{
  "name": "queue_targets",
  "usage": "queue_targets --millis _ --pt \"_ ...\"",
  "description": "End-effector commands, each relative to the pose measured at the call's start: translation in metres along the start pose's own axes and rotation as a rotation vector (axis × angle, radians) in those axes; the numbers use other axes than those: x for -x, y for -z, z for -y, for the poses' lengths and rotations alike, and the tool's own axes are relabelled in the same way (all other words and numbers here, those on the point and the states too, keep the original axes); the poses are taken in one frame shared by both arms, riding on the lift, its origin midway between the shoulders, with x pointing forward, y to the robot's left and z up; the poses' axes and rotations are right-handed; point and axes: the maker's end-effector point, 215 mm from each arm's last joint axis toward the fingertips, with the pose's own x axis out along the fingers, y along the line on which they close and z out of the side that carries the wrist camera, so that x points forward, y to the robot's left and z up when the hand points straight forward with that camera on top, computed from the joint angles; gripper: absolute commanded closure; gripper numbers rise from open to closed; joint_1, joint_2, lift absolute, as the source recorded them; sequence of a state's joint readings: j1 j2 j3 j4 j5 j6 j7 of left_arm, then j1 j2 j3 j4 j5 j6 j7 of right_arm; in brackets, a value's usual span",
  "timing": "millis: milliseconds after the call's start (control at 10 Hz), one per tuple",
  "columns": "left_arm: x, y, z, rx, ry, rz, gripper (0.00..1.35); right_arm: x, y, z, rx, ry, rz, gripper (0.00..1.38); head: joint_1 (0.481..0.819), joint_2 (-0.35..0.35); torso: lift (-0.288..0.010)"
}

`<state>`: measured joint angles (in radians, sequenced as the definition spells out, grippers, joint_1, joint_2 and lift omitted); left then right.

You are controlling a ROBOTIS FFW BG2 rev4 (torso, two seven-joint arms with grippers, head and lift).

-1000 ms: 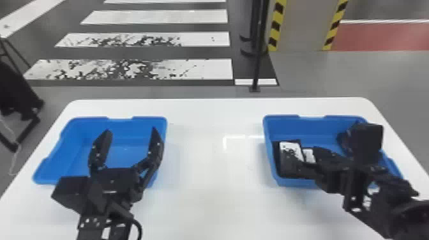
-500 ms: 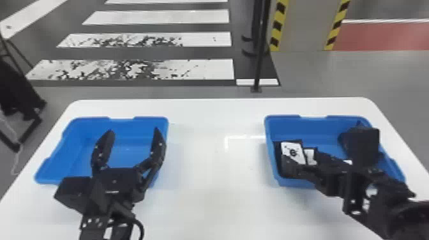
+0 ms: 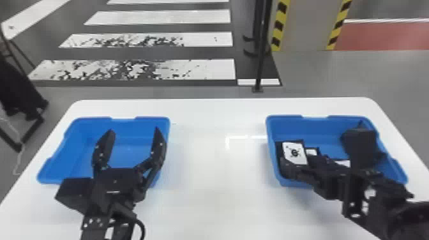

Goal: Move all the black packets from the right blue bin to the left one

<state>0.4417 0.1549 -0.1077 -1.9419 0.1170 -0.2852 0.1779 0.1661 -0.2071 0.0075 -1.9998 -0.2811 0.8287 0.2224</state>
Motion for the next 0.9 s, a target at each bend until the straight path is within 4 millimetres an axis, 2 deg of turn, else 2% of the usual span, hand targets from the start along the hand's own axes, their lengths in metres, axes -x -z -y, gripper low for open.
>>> queue_targets --millis 0,100,300,400,500,800 --pt "0.0002 0.0003 -0.0002 0.001 0.000 0.000 0.15 -0.0011 0.0026 0.0016 0.000 0.004 -0.010 0.36 0.695 0.050 -0.168" --pt "0.0004 0.0016 -0.0004 0.000 -0.001 -0.002 0.15 -0.0016 0.0043 0.0017 -0.003 0.002 -0.017 0.38 0.695 0.049 -0.168" --pt "0.0003 0.0000 -0.0016 0.002 -0.003 0.003 0.15 -0.0026 0.0106 0.0026 -0.009 0.003 -0.043 0.61 0.695 0.048 -0.168" --pt "0.0005 -0.0002 -0.0017 0.000 -0.003 0.006 0.15 -0.0017 0.0071 0.0020 0.000 0.006 -0.041 0.78 0.695 0.049 -0.168" --pt "0.0008 0.0011 -0.0018 0.001 -0.004 0.003 0.15 -0.0016 0.0055 -0.0009 -0.005 0.002 -0.038 1.06 0.695 0.049 -0.168" --pt "0.0009 0.0009 -0.0025 0.001 -0.005 0.011 0.15 0.0010 0.0010 -0.0032 -0.009 0.005 -0.017 1.15 0.695 0.053 -0.168"
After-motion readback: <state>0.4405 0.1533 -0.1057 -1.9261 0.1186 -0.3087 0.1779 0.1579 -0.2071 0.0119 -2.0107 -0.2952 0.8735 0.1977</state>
